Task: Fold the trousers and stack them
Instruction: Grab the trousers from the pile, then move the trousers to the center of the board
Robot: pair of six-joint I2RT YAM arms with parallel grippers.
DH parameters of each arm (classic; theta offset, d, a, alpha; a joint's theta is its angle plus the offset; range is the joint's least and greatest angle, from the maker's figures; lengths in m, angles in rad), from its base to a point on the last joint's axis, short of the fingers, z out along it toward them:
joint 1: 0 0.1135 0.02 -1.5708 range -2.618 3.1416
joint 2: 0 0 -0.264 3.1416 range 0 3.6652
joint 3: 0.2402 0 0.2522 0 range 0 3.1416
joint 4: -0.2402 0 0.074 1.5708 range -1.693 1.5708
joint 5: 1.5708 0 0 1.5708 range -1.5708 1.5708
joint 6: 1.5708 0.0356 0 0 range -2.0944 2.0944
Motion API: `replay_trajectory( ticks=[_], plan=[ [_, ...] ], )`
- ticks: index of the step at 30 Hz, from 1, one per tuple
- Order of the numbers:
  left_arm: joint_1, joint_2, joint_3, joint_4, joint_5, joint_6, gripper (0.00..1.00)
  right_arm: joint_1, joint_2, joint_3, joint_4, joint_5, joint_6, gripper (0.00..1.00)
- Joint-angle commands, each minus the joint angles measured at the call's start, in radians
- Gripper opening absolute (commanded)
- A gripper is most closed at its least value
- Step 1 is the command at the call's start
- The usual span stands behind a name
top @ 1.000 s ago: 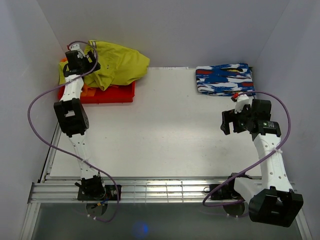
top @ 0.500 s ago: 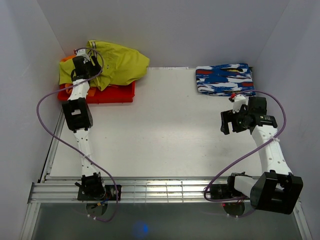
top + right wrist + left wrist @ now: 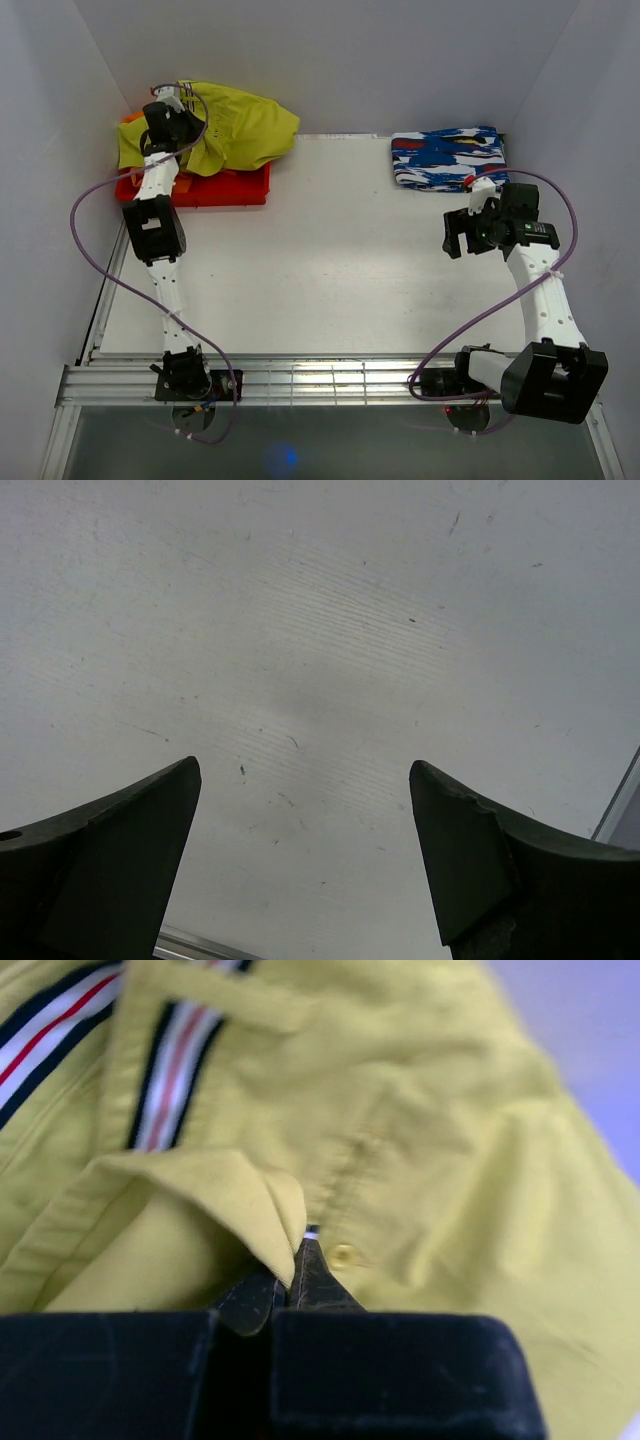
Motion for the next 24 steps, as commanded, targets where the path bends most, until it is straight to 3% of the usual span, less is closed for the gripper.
replay_trajectory(
  ticks=[1,7,13,19,24],
  plan=[
    [-0.016,-0.255,-0.001,0.021,0.179,-0.066,0.00,-0.004,-0.023,0.061,0.007,-0.043,0.010,0.90],
    [-0.039,-0.499,-0.096,-0.015,0.389,-0.131,0.00,-0.004,-0.062,0.097,0.003,-0.077,0.011,0.90],
    [-0.159,-0.740,-0.225,-0.123,0.527,-0.033,0.00,-0.004,-0.078,0.151,-0.011,-0.159,0.028,0.90],
    [-0.441,-0.969,-0.399,-0.327,0.566,0.212,0.00,-0.004,-0.105,0.180,-0.034,-0.213,0.027,0.90],
    [-0.795,-1.082,-0.599,-0.511,0.474,0.403,0.00,-0.004,-0.121,0.170,-0.063,-0.259,0.013,0.90]
  ],
)
